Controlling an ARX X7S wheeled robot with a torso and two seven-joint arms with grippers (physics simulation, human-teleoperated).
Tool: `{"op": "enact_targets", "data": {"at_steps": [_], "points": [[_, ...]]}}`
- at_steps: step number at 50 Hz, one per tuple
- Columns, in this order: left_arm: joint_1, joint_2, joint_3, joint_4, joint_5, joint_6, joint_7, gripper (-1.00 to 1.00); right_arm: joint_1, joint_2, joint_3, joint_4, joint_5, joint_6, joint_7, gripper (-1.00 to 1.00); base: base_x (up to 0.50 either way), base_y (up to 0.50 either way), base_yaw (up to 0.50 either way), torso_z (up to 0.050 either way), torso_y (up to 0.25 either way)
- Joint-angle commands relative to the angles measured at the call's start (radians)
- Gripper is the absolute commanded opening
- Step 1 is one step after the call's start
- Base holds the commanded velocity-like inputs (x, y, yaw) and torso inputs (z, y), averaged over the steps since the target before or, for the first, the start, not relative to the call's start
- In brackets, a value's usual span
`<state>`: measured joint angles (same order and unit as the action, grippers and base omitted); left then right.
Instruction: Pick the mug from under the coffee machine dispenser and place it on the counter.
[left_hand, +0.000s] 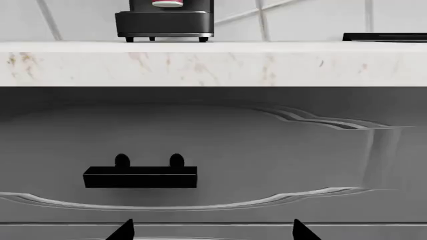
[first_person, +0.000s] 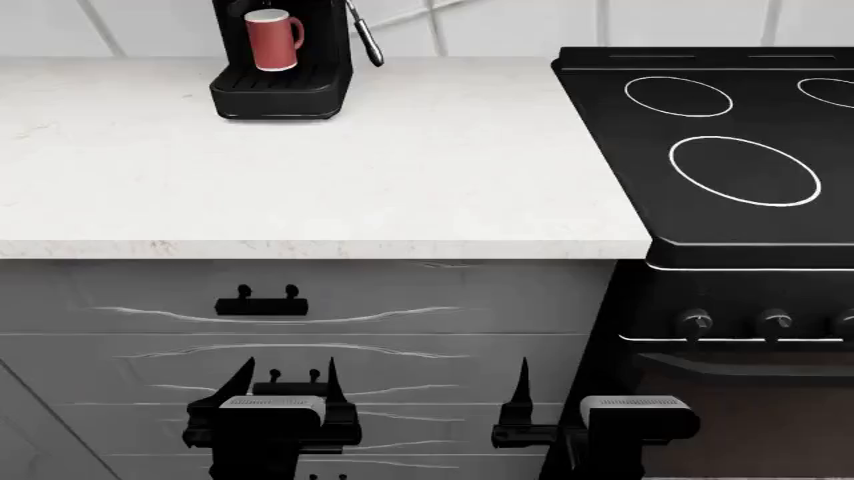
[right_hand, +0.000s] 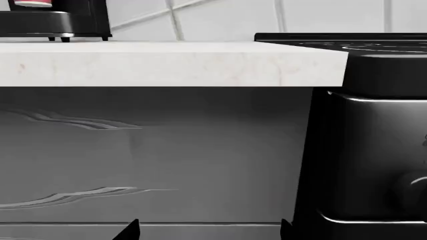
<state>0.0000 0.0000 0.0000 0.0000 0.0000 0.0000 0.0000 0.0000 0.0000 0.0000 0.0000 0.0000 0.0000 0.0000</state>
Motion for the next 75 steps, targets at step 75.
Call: {"op": "enact_targets", "data": {"at_steps": [75], "points": [[-0.018, -0.114, 0.129, -0.013, -0.145, 0.028, -0.141, 1.0, -0.007, 0.12, -0.147, -0.01, 0.104, -0.037, 0.147, 1.0, 0.0, 0.25, 0.0, 0.0, 0.0]]}}
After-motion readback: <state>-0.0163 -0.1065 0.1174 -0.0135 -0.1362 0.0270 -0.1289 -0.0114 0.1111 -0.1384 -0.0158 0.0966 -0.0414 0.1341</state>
